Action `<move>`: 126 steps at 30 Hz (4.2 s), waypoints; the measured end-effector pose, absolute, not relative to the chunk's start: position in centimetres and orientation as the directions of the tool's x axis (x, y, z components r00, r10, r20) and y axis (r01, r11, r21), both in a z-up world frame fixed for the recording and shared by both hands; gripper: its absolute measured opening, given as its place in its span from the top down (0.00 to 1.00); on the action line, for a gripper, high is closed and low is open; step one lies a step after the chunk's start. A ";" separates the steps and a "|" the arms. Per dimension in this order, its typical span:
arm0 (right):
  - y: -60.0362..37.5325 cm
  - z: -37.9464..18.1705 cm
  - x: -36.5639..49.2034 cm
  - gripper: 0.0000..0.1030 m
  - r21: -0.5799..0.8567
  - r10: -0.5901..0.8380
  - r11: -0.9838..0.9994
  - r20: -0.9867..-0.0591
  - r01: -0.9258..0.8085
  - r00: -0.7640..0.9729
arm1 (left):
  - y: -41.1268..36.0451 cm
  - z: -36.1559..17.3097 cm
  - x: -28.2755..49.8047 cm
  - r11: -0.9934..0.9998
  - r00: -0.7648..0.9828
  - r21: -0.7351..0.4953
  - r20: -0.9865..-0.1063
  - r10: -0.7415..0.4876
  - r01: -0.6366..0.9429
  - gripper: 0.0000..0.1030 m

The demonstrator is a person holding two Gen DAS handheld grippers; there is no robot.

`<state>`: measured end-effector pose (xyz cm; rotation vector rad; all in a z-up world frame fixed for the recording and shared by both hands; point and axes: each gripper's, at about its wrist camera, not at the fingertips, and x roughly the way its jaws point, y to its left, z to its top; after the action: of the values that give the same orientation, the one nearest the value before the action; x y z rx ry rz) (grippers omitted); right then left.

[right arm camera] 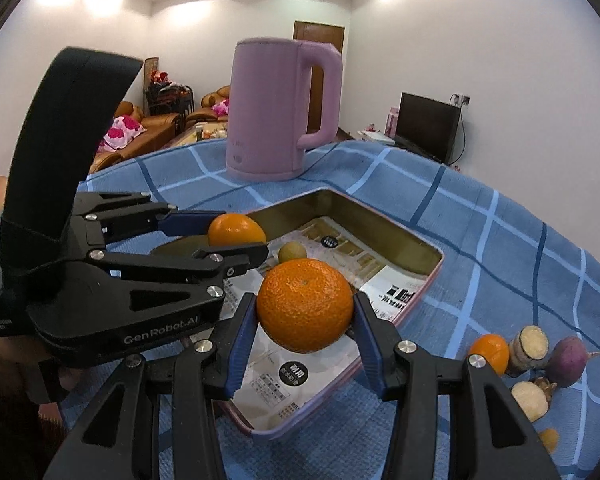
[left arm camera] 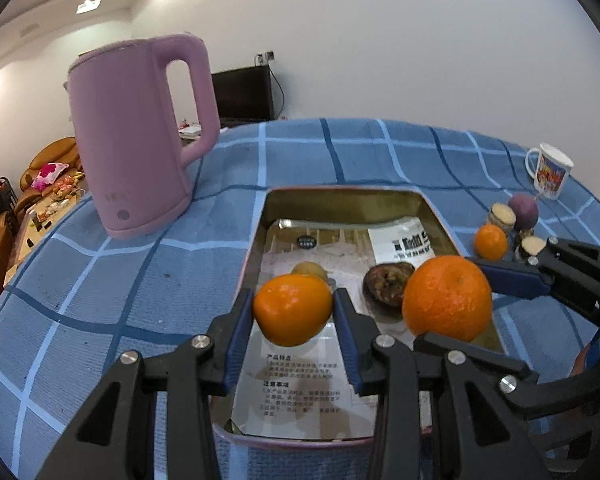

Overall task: Organize fruits
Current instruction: 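Lower the tangerine into the tin with the left tool while the right tool releases the large orange there, then grasp the tan round fruit with the right tool while the left tool grasps a cut root slice, then lift both held items and carry them toward the tin box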

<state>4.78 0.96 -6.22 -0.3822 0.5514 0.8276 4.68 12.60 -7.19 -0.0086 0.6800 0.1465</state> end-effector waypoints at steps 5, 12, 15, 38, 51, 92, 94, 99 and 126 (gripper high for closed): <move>1.4 -7.1 5.3 0.51 -0.098 0.568 0.613 -0.635 -0.784 0.523 | 12.4 -7.3 4.7 0.988 0.755 0.063 -0.639 0.148 -0.140 0.58; 0.8 -6.7 4.8 0.41 -0.123 0.560 0.629 -0.614 -0.768 0.557 | 11.9 -5.8 3.6 0.986 0.785 0.062 -0.598 0.162 -0.156 0.31; -1.1 -5.7 4.9 0.40 -0.107 0.567 0.662 -0.575 -0.742 0.589 | 11.4 -4.1 2.7 0.985 0.824 0.035 -0.544 0.159 -0.167 0.14; -19.4 -7.0 11.9 0.50 0.049 0.281 0.940 -0.671 -0.337 0.686 | -4.4 -5.1 9.6 0.990 0.792 0.008 -0.600 -0.109 0.142 0.19; -19.2 -8.9 13.3 0.73 0.109 0.327 0.918 -0.750 -0.380 0.576 | -6.6 -6.6 10.5 0.979 0.751 0.010 -0.643 -0.149 0.202 0.37; -20.9 -6.3 10.5 0.72 0.108 0.357 0.923 -0.599 -0.370 0.716 | -6.9 -5.9 10.1 0.971 0.795 -0.024 -0.569 -0.210 0.239 0.61; -20.8 -6.1 10.3 0.72 0.103 0.359 0.922 -0.590 -0.374 0.723 | -6.8 -5.8 10.0 0.972 0.802 -0.027 -0.560 -0.209 0.234 0.61; -20.8 -5.9 9.9 0.72 0.097 0.367 0.919 -0.570 -0.383 0.735 | -6.6 -5.4 9.5 0.974 0.821 -0.025 -0.533 -0.205 0.227 0.61; -20.7 -4.2 6.6 0.72 0.020 0.373 0.914 -0.430 -0.404 0.822 | -5.9 -4.7 8.0 0.978 0.869 -0.027 -0.455 -0.195 0.206 0.61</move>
<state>6.65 -20.69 -4.21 -0.0734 0.4422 0.4136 7.99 -5.86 -4.68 0.0226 0.4735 -0.2098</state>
